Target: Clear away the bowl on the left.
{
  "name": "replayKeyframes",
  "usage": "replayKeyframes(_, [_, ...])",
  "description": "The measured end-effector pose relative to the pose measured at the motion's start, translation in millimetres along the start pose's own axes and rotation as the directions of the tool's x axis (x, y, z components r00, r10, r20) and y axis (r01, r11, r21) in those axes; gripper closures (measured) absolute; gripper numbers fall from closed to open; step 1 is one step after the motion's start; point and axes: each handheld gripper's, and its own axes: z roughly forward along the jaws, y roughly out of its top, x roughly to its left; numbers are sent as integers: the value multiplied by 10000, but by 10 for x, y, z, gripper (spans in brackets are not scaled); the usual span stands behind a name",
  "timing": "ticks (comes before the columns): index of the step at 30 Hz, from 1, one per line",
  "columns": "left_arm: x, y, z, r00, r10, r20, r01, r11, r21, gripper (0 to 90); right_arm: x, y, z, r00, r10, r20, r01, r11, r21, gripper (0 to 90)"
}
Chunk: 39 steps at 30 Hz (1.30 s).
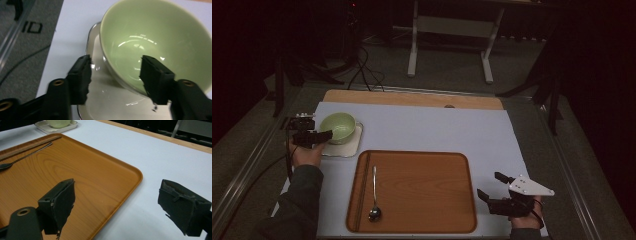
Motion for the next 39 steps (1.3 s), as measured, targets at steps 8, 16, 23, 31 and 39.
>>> replayKeyframes(8, [35, -14, 93, 9972, -597, 447, 577, 9973, 462, 583, 6, -1, -12, 10000, 12, 27, -12, 10000, -15, 138])
replayKeyframes(16, [107, -51, 158, 9825, -1622, 913, 1556, 9850, 746, 745, 0, -10, -14, 10000, 51, 27, -51, 10000, 11, 138])
replayKeyframes(23, [138, -29, 187, 9692, -2258, 984, 2171, 9718, 917, 781, 1, -10, -16, 10000, 52, 4, -52, 10000, 16, 138])
replayKeyframes(31, [142, -16, 190, 9548, -2694, 1254, 2600, 9617, 862, 848, 8, -7, -6, 10000, 15, -38, -15, 10000, 45, 138])
replayKeyframes(39, [74, -18, 141, 9677, -2231, 1177, 2203, 9747, 371, 844, 6, -8, -5, 10000, 15, -45, -14, 10000, 58, 138])
